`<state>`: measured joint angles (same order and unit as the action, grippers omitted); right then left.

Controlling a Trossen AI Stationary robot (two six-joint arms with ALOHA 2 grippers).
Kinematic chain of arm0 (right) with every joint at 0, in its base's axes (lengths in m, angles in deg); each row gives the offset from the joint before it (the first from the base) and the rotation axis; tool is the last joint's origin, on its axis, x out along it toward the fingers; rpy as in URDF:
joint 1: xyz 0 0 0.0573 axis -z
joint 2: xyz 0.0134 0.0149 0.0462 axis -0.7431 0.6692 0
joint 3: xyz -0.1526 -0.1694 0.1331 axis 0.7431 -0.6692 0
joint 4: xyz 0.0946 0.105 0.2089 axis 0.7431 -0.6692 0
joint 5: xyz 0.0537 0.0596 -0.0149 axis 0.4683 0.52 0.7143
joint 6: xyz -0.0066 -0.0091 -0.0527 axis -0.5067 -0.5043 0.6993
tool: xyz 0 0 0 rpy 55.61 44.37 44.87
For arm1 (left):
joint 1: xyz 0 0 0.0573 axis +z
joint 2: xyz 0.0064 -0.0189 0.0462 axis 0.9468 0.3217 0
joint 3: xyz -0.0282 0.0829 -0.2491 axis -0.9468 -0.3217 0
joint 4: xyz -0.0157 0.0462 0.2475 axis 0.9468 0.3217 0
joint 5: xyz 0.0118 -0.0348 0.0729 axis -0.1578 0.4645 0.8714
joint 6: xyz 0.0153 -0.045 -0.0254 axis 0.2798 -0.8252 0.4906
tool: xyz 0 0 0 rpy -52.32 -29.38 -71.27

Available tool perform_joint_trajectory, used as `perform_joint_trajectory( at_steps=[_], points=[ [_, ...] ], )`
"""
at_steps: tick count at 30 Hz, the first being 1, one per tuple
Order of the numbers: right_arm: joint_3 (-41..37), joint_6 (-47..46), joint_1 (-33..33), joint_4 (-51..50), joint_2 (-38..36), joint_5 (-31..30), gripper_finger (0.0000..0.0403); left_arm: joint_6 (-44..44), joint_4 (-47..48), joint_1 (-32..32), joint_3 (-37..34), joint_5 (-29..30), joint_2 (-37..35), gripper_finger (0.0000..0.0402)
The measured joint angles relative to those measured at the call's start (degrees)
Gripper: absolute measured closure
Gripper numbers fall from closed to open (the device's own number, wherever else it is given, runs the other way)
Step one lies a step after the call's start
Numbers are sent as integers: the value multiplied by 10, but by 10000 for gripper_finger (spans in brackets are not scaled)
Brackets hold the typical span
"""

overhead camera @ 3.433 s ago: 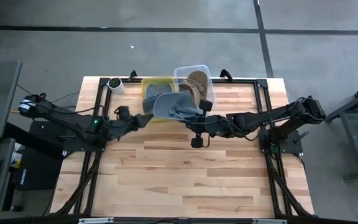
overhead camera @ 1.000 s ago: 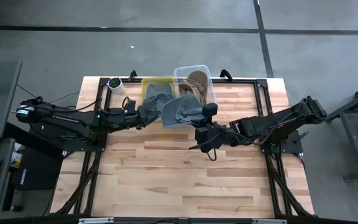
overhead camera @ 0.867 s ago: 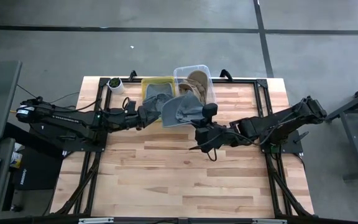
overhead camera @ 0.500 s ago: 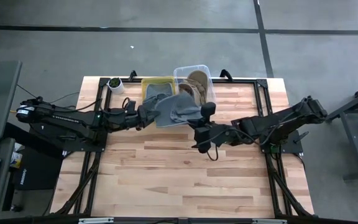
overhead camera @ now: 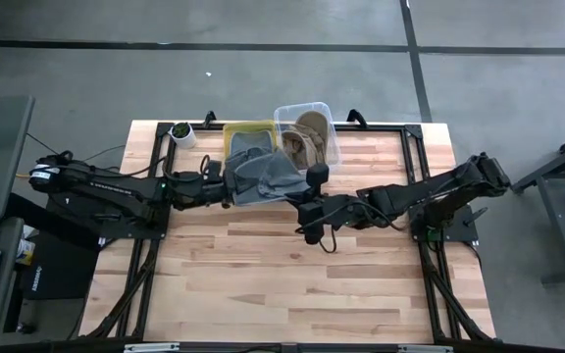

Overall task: Pick & Place hat
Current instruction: Put the blue cap into the yellow bin

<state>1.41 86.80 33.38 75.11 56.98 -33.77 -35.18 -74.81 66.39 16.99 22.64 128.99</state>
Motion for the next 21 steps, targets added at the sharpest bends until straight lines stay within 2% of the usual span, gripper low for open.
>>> perform_joint_trajectory(
  at_steps=[4, 21],
  points=[
    [0, -1, 0, 11, 0, 23, 393, 0, -7, 0, 0, 0, 1, 136],
    [0, -5, 0, 27, 2, 32, 393, 17, -10, 0, 0, 2, 1, 221]
  ],
)
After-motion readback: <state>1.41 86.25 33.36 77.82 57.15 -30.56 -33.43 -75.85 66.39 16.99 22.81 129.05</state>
